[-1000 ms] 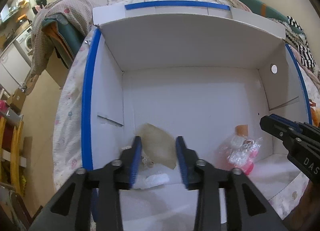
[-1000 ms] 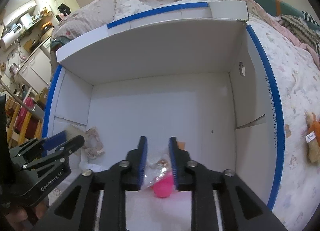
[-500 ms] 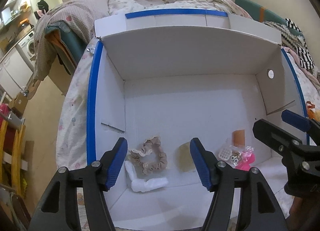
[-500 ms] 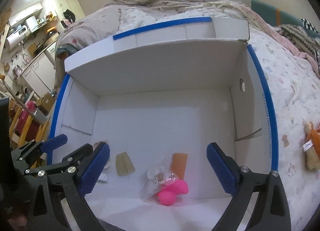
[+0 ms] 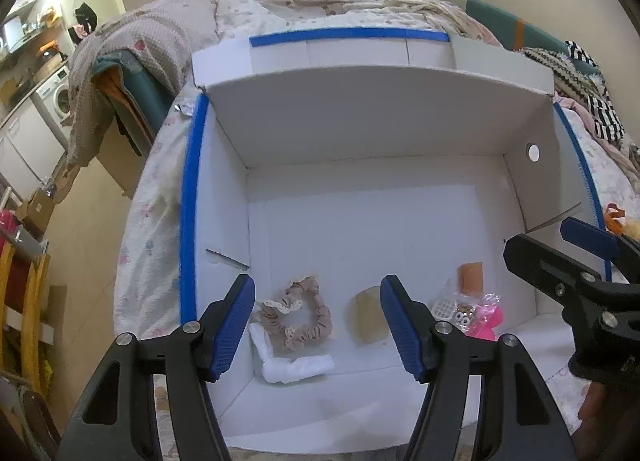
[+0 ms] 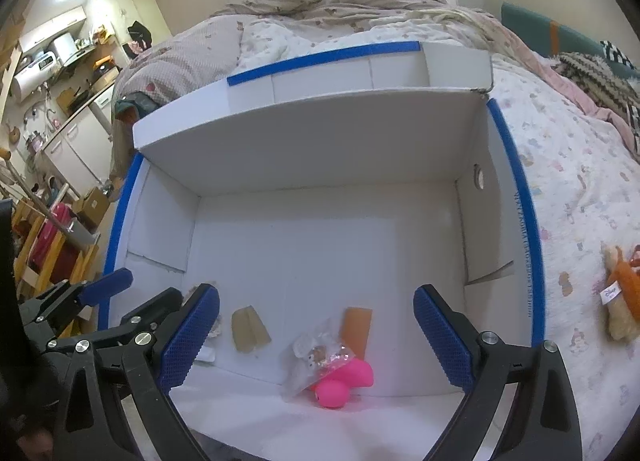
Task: Organize soft objects
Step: 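Withdraw both tools from the box toward the light-blue plush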
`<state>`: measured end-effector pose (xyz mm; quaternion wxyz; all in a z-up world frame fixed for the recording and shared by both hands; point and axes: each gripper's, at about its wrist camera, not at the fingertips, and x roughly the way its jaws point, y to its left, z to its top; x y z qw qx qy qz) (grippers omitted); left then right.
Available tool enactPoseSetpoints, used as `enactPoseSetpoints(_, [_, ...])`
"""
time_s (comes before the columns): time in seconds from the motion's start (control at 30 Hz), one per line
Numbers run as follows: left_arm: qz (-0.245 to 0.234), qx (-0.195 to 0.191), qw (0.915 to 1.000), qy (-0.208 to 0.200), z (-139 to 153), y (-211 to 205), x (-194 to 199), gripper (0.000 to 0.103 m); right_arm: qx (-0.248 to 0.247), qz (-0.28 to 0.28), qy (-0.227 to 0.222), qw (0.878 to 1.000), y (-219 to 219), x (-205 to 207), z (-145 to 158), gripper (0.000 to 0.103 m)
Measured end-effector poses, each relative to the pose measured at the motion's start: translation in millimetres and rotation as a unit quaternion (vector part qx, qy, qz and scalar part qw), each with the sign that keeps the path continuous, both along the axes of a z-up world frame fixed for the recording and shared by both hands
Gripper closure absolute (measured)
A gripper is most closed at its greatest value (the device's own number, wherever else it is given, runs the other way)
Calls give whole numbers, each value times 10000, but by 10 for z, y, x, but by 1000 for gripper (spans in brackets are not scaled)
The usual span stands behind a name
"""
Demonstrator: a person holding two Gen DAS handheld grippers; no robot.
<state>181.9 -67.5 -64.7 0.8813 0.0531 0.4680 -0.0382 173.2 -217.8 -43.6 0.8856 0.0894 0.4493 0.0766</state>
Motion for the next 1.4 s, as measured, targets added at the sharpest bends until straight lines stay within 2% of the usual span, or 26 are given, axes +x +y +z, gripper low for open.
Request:
enactPoseSetpoints(0.27, [30, -9, 9996, -271, 265, 199, -318, 41, 142, 117, -7, 9998, -20, -295, 182, 0])
enactPoseSetpoints(0.37, [181, -156, 9996, -136, 246, 357, -470, 41, 4, 157, -15, 9999, 11, -442, 210, 0])
enactPoseSetpoints(0.47, [274, -305, 9991, 88, 170, 473, -629, 41, 32, 139, 107, 9998, 20, -576, 157, 0])
enactPoseSetpoints(0.63, [266, -283, 9988, 300, 20, 514, -935, 41, 112, 75, 240, 9996, 39, -831, 92, 0])
enactPoseSetpoints(0.83, [249, -488, 9929, 1053, -350, 479, -1172, 41, 45, 37, 413, 9991, 70, -1005, -20, 0])
enactPoseSetpoints(0.93, [97, -303, 9901, 1364, -546, 357, -1281, 41, -36, -12, 526, 9986, 72, -1003, -86, 0])
enactPoseSetpoints(1.1, [-286, -131, 9860, 1640, -735, 125, -1464, 41, -172, -118, 745, 9970, 91, -968, -212, 0])
enactPoseSetpoints(1.27, [-689, 2, 9831, 1696, -810, -73, -1596, 41, -391, -57, 804, 9960, 145, -982, -279, 0])
enactPoseSetpoints(1.4, [-759, 122, 9817, 1745, -928, -157, -1534, 41, -443, -70, 816, 9957, 154, -975, -292, 0])
